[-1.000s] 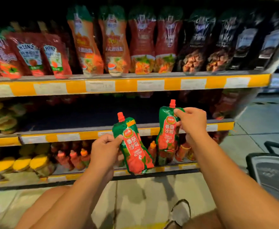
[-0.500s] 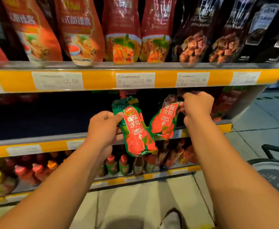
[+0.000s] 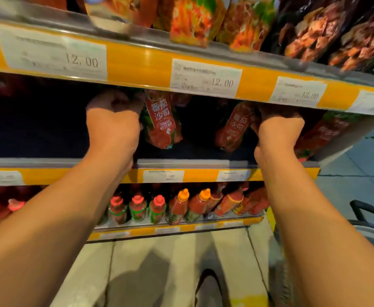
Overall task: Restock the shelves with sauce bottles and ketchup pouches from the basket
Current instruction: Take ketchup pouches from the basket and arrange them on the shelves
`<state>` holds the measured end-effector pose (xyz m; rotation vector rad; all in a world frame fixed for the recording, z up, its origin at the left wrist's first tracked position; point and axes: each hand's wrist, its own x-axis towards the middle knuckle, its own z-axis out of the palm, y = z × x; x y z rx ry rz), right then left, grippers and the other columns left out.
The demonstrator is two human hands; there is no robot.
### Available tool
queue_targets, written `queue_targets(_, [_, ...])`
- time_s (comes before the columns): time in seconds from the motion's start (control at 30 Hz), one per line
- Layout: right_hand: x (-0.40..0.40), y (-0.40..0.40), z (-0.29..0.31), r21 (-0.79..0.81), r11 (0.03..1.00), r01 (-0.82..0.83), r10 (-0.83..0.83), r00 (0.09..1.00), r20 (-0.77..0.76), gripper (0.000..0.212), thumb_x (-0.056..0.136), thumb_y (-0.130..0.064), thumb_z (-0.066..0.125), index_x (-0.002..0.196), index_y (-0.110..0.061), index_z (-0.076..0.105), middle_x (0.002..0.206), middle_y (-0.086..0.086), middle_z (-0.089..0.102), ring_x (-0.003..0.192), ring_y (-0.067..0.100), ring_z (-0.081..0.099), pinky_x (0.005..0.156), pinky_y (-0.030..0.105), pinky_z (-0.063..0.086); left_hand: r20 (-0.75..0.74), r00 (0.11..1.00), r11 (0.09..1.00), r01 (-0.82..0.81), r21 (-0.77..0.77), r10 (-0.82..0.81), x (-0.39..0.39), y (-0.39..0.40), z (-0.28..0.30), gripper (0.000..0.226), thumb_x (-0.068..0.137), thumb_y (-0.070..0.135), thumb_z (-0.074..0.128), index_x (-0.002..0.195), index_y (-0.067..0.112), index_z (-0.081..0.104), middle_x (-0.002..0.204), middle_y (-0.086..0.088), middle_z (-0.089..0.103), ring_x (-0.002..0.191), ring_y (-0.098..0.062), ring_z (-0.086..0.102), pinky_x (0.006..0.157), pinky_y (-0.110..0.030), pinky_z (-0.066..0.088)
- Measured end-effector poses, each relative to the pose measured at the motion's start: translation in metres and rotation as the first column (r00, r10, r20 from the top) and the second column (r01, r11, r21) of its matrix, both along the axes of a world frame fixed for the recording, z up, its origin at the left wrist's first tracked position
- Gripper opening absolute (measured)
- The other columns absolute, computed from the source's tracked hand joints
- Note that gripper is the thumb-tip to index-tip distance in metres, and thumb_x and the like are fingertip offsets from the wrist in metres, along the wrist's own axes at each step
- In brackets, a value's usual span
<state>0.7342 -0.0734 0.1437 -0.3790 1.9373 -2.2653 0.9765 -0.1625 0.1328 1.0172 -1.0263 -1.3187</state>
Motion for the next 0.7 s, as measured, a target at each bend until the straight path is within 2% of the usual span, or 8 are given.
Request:
queue_targets(0.07, [0.001, -0.002, -0.008, 0.082, 0.993, -0.089, 0.094, 0.994, -0.063, 0.030, 0.082, -0.016, 0.079, 0.108, -0.027, 0.070, 0.112, -0.009, 0.074, 0.102, 0.015, 0.069, 0.098, 0.045, 0.058, 0.083, 0.996, 0.996, -0.006, -0.090, 0.014, 0.001, -0.004, -0.005, 0.022, 0.088, 0.023, 0.077, 0.074, 0.017, 0.060, 0.084, -0.011, 0.066, 0.083, -0.018, 0.067, 0.082, -0.043, 0.059])
queue_targets(0.17, [0.009, -0.002, -0.023, 0.263, 0.952, -0.155, 0.205, 0.963, -0.173, 0.035, 0.088, -0.010, 0.074, 0.119, -0.022, 0.065, 0.115, -0.008, 0.070, 0.101, 0.012, 0.066, 0.103, 0.040, 0.055, 0.230, 0.973, 0.984, 0.026, -0.174, 0.015, 0.000, -0.004, -0.016, 0.032, 0.095, 0.019, 0.073, 0.073, 0.017, 0.050, 0.069, 0.003, 0.053, 0.057, 0.005, 0.048, 0.059, -0.015, 0.040])
queue_targets(0.23, [0.013, -0.001, -0.030, 0.336, 0.922, -0.192, 0.256, 0.953, -0.159, 0.033, 0.081, -0.020, 0.071, 0.112, -0.023, 0.061, 0.108, -0.004, 0.069, 0.092, 0.015, 0.065, 0.093, 0.038, 0.056, 0.284, 0.959, 0.978, 0.046, -0.203, 0.013, -0.001, -0.004, -0.021, 0.028, 0.097, 0.021, 0.070, 0.078, 0.012, 0.052, 0.070, 0.003, 0.052, 0.055, 0.005, 0.049, 0.054, -0.012, 0.036])
queue_targets(0.3, [0.015, -0.002, -0.035, 0.420, 0.888, -0.187, 0.272, 0.950, -0.152, 0.038, 0.073, -0.034, 0.069, 0.107, -0.019, 0.064, 0.097, -0.002, 0.070, 0.077, 0.015, 0.060, 0.080, 0.037, 0.055, 0.318, 0.948, 0.975, 0.062, -0.213, 0.009, -0.001, -0.005, -0.023, 0.024, 0.099, 0.024, 0.068, 0.086, 0.011, 0.053, 0.076, 0.003, 0.057, 0.062, 0.005, 0.054, 0.057, -0.012, 0.039])
queue_targets(0.4, [0.013, -0.003, -0.042, 0.495, 0.856, -0.149, 0.278, 0.940, -0.198, 0.040, 0.078, -0.028, 0.081, 0.115, -0.021, 0.067, 0.105, -0.003, 0.073, 0.095, 0.020, 0.068, 0.090, 0.043, 0.058, 0.357, 0.933, 0.976, 0.103, -0.189, -0.029, -0.002, -0.007, -0.029, 0.018, 0.098, 0.028, 0.068, 0.110, 0.016, 0.061, 0.106, 0.001, 0.069, 0.095, -0.007, 0.066, 0.084, -0.024, 0.051])
queue_targets(0.5, [0.009, -0.007, -0.045, 0.497, 0.858, -0.128, 0.261, 0.943, -0.208, 0.037, 0.081, -0.024, 0.082, 0.113, -0.024, 0.064, 0.110, -0.004, 0.073, 0.104, 0.022, 0.068, 0.096, 0.045, 0.057, 0.421, 0.901, 0.977, 0.173, -0.126, -0.105, 0.000, -0.006, -0.033, 0.042, 0.092, 0.027, 0.074, 0.131, 0.025, 0.058, 0.129, 0.000, 0.067, 0.118, -0.021, 0.064, 0.103, -0.042, 0.052])
queue_targets(0.6, [0.002, -0.011, -0.050, 0.529, 0.843, -0.096, 0.254, 0.939, -0.233, 0.031, 0.083, -0.027, 0.080, 0.110, -0.025, 0.064, 0.111, -0.001, 0.074, 0.104, 0.024, 0.069, 0.096, 0.046, 0.057, 0.460, 0.870, 0.974, 0.223, -0.047, -0.177, 0.004, -0.003, -0.032, 0.042, 0.090, 0.024, 0.077, 0.128, 0.027, 0.061, 0.123, 0.002, 0.069, 0.113, -0.021, 0.066, 0.099, -0.042, 0.055])
queue_targets(0.7, [-0.006, -0.019, -0.053, 0.555, 0.827, -0.093, 0.251, 0.944, -0.216, 0.036, 0.086, -0.026, 0.078, 0.118, -0.013, 0.068, 0.114, 0.004, 0.075, 0.103, 0.024, 0.071, 0.091, 0.041, 0.058, 0.488, 0.847, 0.970, 0.243, -0.001, -0.212, 0.007, -0.003, -0.029, 0.037, 0.092, 0.022, 0.076, 0.126, 0.024, 0.062, 0.117, 0.003, 0.067, 0.109, -0.020, 0.065, 0.091, -0.033, 0.052])
